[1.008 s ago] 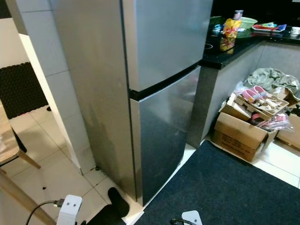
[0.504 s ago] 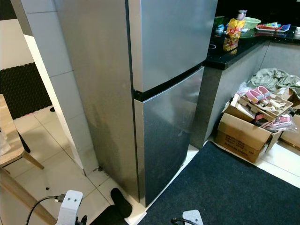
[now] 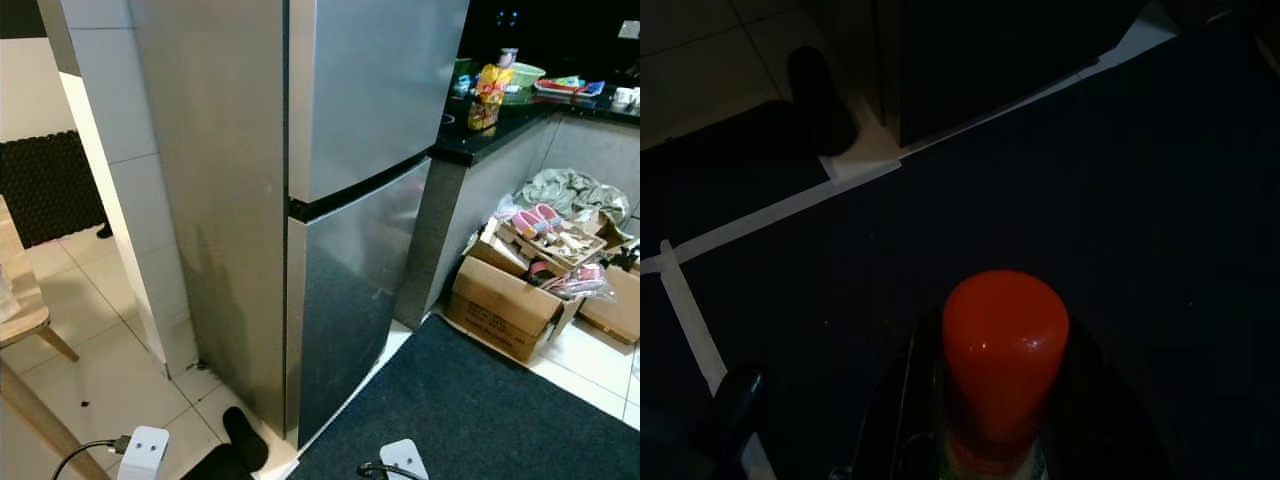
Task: Restocking fridge
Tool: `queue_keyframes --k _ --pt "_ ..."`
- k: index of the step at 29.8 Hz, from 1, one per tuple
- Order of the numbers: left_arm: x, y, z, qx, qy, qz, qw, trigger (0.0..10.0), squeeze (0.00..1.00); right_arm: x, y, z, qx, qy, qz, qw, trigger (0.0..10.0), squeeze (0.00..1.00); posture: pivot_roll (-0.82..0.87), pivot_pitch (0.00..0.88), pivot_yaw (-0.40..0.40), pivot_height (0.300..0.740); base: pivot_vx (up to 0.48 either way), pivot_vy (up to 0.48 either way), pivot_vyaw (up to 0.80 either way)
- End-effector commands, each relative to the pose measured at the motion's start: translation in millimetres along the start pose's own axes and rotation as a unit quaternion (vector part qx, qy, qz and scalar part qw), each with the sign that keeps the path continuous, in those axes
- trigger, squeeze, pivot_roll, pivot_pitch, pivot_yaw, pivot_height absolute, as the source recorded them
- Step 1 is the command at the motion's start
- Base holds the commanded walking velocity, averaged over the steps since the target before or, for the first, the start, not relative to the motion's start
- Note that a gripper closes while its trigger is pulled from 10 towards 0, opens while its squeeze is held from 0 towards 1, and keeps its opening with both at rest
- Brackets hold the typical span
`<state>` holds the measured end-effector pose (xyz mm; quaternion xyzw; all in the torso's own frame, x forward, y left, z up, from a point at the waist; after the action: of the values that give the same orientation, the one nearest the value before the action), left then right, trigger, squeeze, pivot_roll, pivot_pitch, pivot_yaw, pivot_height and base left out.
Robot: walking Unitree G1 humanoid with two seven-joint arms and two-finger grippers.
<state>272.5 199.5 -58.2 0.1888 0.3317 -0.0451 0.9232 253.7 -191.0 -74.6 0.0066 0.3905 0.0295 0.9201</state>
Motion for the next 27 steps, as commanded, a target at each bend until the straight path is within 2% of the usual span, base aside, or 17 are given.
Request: queue_keyframes --k 1,19,27 --pt "-2.2 -8.1 -10.0 0.000 0.017 -0.010 1.000 10.0 0.00 -0.5 -2.3 -1.2 -0.003 0.003 -0.002 1.000 10.0 0.00 -0.07 0.052 -0.023 0.740 0.000 0.000 0.00" --pt "-2.0 -9.7 -9.6 0.014 0.017 -0.017 1.000 10.0 0.00 -2.3 -3.9 -9.4 -0.004 0.011 -0.008 1.000 10.0 0.00 -0.08 0.066 0.002 0.740 0.000 0.000 0.00" --pt "-2.5 -10.2 -10.8 0.014 0.018 -0.017 1.000 10.0 0.00 -2.0 1.6 -13.6 -0.005 0.016 -0.006 1.000 10.0 0.00 -0.07 0.072 -0.001 0.740 0.000 0.000 0.00"
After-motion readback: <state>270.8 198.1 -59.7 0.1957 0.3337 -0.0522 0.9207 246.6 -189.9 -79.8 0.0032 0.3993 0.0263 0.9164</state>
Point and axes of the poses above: a point about 5 cm out from each wrist's last joint towards the gripper, its own x axis pointing out of the wrist towards the gripper, its own z axis along the axis of the wrist's last joint, y = z × x, the point moved 3 cm from there along x, pointing out of the wrist towards the gripper, and after that the axes turned 12 degrees about x, right-handed, at the moved point
